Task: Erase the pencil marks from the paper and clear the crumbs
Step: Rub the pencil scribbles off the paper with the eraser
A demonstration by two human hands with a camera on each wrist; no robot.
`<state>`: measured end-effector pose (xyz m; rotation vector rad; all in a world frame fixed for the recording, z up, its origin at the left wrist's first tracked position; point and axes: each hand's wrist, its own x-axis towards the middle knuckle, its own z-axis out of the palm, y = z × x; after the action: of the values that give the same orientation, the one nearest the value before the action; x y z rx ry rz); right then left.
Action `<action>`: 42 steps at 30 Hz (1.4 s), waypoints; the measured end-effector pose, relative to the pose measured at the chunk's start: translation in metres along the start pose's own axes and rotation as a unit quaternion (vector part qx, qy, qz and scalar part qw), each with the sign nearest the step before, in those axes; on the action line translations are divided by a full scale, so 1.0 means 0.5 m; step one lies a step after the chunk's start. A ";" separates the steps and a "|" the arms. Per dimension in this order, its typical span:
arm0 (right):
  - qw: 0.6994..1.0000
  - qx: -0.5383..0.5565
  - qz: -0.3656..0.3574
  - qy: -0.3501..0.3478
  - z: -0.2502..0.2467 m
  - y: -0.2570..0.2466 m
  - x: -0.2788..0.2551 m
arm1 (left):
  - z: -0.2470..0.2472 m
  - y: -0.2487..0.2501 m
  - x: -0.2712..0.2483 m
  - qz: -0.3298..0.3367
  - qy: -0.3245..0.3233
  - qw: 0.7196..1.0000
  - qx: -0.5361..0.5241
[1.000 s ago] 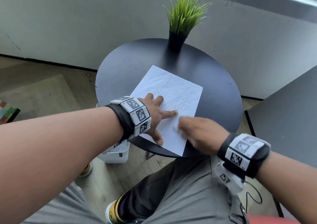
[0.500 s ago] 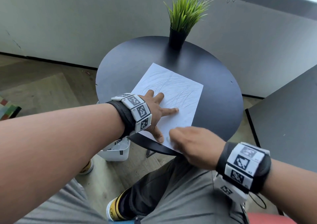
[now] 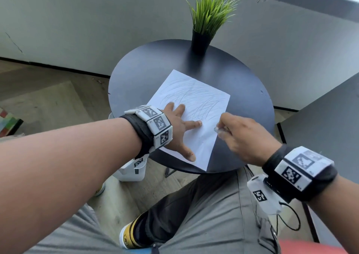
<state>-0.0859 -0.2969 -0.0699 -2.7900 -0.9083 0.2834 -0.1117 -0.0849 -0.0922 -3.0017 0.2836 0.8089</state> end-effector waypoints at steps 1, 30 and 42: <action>0.998 0.053 0.018 -0.004 -0.001 0.006 0.004 | 0.005 0.002 0.001 -0.001 0.004 1.000 0.002; 0.982 0.016 -0.087 -0.170 0.080 -0.079 -0.045 | 0.011 0.022 0.003 -0.018 -0.036 0.999 0.005; 0.992 -0.031 0.068 -0.098 0.051 -0.020 0.014 | 0.009 0.023 0.008 -0.022 -0.047 0.999 -0.007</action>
<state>-0.0920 -0.2815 -0.0928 -2.9257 -0.7784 0.5684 -0.1127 -0.0966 -0.0975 -2.9594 0.2108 0.9496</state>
